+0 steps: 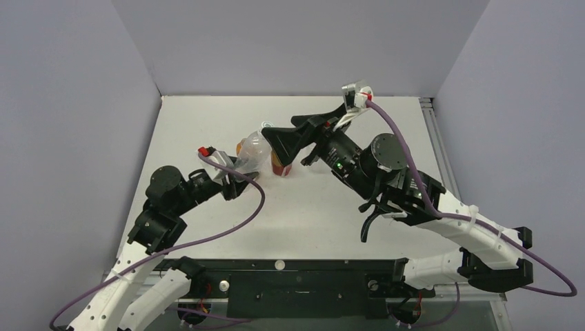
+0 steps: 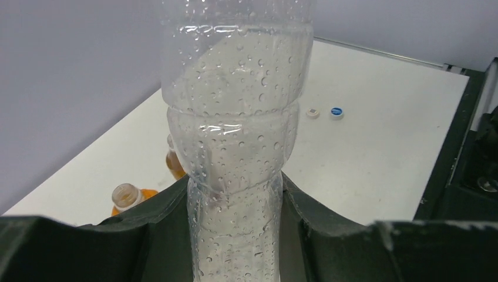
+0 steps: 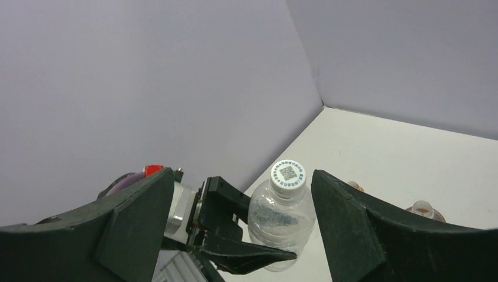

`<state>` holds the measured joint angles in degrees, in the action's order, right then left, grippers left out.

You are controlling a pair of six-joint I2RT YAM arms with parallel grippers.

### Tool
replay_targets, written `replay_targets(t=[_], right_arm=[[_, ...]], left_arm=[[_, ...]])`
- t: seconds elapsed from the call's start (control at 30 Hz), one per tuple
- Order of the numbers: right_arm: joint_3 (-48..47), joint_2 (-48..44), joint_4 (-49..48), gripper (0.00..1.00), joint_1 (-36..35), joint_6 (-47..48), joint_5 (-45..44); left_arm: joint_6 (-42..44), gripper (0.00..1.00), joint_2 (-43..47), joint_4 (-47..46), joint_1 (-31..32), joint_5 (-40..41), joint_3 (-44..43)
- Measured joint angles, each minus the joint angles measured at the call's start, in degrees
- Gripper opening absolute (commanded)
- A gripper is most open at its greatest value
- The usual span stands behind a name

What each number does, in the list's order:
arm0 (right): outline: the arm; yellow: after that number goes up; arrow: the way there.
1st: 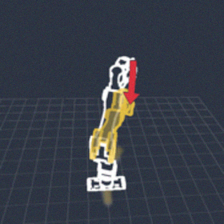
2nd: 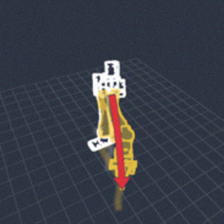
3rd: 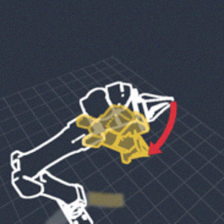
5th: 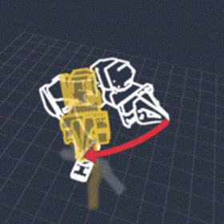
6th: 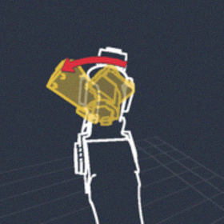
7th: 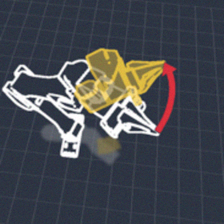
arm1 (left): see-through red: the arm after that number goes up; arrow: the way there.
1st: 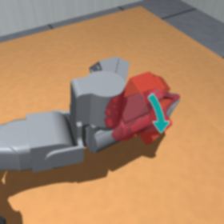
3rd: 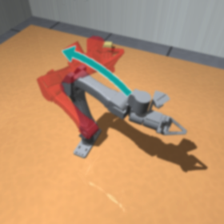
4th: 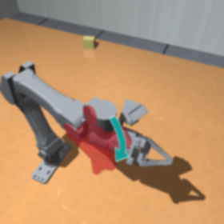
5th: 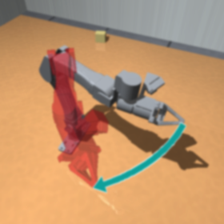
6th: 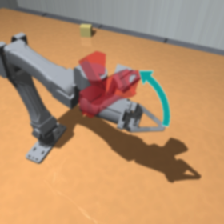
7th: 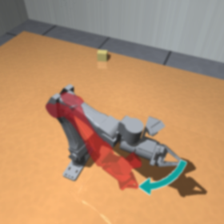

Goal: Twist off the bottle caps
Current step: Unscrew the bottle cap from the plastic bottle.

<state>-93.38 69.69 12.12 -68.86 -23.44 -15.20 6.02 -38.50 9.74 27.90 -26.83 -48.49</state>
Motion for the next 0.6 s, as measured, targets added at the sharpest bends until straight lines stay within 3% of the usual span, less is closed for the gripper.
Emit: replay_targets(t=[0.23, 0.6], right_arm=[[-6.27, 8.83, 2.4, 0.69, -1.01, -3.45, -10.95], [-6.58, 12.17, 3.78, 0.39, -1.05, -4.85, -13.62]], left_arm=[[2.75, 0.0, 0.39, -0.74, 0.42, 5.18, 0.37], [3.61, 0.0, 0.85, -1.2, 0.87, 6.05, 0.37]])
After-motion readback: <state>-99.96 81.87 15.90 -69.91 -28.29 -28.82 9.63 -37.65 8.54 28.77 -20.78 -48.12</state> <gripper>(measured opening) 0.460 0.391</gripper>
